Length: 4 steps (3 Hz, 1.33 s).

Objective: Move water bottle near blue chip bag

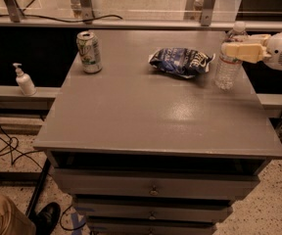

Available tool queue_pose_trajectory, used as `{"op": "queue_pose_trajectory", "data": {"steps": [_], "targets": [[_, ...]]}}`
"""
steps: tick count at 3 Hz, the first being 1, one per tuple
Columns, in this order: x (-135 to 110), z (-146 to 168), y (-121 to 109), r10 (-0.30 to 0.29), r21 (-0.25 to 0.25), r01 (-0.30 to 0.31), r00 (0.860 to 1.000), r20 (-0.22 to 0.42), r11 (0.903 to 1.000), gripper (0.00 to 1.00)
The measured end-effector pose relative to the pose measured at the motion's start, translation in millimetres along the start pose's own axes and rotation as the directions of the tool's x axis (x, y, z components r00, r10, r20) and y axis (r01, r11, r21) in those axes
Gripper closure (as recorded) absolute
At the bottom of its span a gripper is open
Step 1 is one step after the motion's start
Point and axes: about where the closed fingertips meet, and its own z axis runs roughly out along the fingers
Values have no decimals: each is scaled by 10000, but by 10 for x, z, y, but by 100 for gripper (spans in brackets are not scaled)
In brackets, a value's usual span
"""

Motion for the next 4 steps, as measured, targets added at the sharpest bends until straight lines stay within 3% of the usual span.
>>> {"op": "queue_pose_trajectory", "data": {"steps": [3,4], "targets": [[19,12,-24,119,66,-118,9999,-110,9999,14],[109,15,-48,347,118,-344,9990,-275,9993,0]]}}
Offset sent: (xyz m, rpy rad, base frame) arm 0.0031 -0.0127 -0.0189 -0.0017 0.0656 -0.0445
